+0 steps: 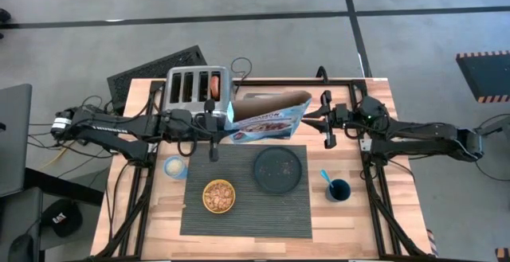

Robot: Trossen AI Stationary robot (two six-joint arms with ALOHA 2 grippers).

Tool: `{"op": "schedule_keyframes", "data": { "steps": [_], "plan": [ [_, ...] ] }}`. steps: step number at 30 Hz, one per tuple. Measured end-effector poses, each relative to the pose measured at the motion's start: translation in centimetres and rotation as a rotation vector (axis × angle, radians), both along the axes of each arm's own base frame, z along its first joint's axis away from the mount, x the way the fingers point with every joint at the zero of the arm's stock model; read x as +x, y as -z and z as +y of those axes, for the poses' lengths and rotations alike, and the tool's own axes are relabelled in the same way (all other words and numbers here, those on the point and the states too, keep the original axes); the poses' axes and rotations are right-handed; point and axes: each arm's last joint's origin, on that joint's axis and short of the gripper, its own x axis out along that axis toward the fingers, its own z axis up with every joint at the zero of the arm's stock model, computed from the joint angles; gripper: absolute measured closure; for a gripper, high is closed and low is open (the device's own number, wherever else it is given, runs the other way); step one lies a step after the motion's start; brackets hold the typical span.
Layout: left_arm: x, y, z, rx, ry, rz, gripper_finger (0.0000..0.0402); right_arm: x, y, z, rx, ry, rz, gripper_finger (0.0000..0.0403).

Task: Arrange a breakfast setting
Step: Pour the cereal from the blue cereal box into the yellow patterned bowl

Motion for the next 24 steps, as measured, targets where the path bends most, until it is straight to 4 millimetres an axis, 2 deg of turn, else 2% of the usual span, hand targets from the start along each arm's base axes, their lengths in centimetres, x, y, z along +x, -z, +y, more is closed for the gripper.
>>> {"op": "schedule_keyframes", "data": {
  "steps": [3, 5, 11, 14, 17, 24],
  "plan": [
    [0.0, 0.0, 0.0, -0.003, 0.013, 0.0, 0.0401, 0.0, 0.0, 0.0, -0.017, 0.003, 0.001, 0.0371],
    [0.0, 0.0, 0.0, -0.004, 0.016, 0.0, 0.0401, 0.0, 0.0, 0.0, -0.024, 0.004, 0.001, 0.0385],
    [0.1, -0.3, -0.1, -0.009, 0.039, -0.027, 0.0401, 0.9, 0.6, -0.1, 0.003, -0.008, 0.029, 0.036],
    [0.1, -0.3, 0.0, -0.01, 0.034, -0.031, 0.0401, 1.6, 0.7, 0.2, -0.004, -0.021, 0.002, 0.0369],
    [0.6, -0.1, 0.1, -0.023, 0.05, -0.047, 0.0401, 2.1, 0.5, 0.3, -0.015, -0.025, -0.034, 0.0385],
    [2.6, 1.2, 0.1, -0.001, 0.065, -0.036, 0.0401, 3.9, -0.1, 0.5, 0.006, 0.015, -0.011, 0.037]
  ]
}}
